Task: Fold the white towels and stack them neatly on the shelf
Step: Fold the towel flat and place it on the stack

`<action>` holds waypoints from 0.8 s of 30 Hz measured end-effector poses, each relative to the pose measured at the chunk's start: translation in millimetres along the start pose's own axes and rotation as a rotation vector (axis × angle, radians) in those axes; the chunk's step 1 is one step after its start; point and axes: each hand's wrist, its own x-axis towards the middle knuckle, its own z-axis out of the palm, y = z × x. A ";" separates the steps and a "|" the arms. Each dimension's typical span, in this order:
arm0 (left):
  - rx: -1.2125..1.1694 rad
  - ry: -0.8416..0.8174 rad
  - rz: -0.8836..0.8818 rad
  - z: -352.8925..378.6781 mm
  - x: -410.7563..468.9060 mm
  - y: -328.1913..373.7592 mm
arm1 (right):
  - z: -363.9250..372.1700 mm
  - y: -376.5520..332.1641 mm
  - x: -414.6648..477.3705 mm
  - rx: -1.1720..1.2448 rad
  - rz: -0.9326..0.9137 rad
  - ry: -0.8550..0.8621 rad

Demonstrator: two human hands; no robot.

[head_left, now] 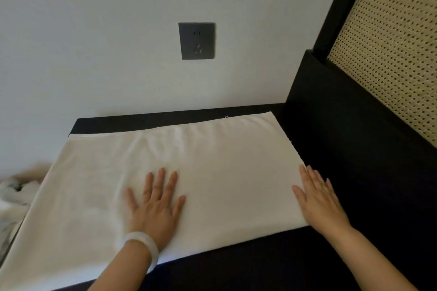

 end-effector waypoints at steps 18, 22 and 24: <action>-0.007 -0.002 0.202 -1.7 14.8 47.5 | -113.1 -45.9 20.3 0.912 0.288 -0.358; -0.736 0.076 0.104 -20.4 6.5 35.7 | -134.6 -135.3 9.7 0.535 0.060 -0.242; -1.327 0.125 -0.079 -31.4 -0.9 27.5 | -127.7 -180.4 -6.1 0.319 -0.137 -0.196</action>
